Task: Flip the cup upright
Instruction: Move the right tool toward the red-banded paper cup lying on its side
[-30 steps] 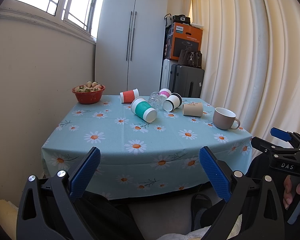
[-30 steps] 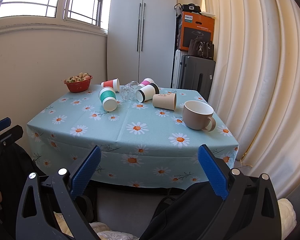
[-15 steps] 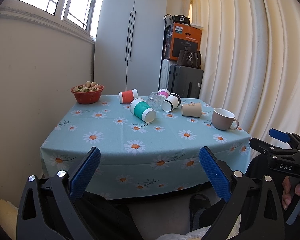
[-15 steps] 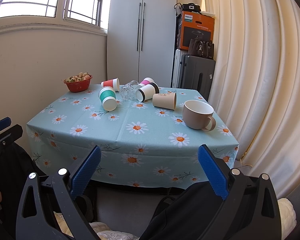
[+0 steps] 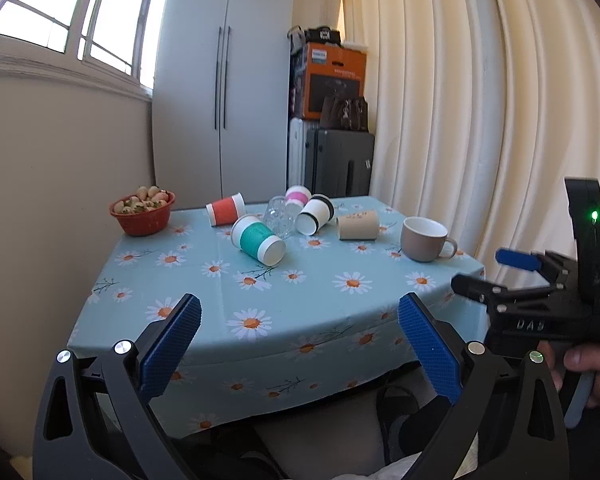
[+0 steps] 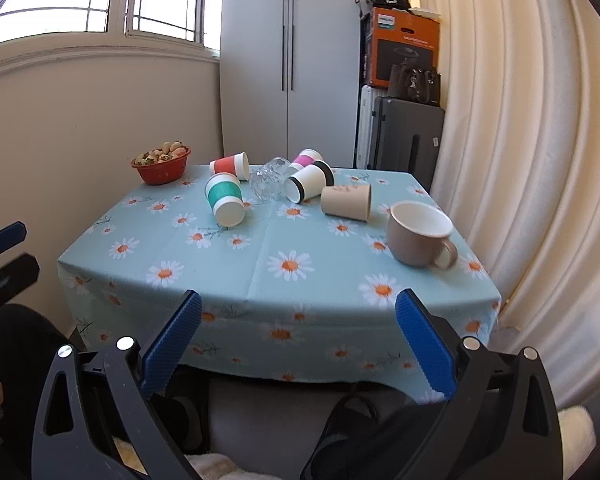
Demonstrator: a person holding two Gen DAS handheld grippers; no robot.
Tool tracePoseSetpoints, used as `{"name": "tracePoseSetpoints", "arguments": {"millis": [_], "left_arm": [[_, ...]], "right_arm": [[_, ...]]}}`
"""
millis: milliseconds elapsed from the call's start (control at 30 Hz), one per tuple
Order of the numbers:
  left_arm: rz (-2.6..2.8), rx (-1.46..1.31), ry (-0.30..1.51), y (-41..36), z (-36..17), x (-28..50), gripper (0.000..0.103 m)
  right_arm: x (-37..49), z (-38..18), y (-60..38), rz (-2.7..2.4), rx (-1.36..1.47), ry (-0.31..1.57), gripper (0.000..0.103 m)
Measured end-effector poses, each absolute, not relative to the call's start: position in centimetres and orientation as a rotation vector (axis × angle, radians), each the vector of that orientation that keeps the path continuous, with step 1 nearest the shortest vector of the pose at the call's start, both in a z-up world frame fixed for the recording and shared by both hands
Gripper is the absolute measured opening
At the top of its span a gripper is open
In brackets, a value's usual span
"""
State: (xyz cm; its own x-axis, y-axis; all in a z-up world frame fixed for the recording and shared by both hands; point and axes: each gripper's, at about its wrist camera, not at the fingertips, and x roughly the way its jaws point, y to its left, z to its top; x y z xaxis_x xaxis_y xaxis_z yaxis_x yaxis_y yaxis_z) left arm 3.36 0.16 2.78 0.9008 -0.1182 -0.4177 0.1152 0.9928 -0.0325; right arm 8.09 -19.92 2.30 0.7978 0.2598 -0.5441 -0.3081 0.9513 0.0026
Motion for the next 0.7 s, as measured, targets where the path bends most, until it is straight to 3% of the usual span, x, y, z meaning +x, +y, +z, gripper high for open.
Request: {"name": "tracePoseSetpoints", "arguments": {"millis": [367,700], "left_arm": [[-0.186,-0.005,0.493,3.6,6.3,11.1,0.096],[-0.242,0.231,0.596,4.3,9.4,22.5,0.096]], "right_arm": [[16.4,4.3,-18.4,0.373,0.029,0.672,0.096],[26.3,4.4,-14.7,0.524,0.171,0.784,0.096]]}}
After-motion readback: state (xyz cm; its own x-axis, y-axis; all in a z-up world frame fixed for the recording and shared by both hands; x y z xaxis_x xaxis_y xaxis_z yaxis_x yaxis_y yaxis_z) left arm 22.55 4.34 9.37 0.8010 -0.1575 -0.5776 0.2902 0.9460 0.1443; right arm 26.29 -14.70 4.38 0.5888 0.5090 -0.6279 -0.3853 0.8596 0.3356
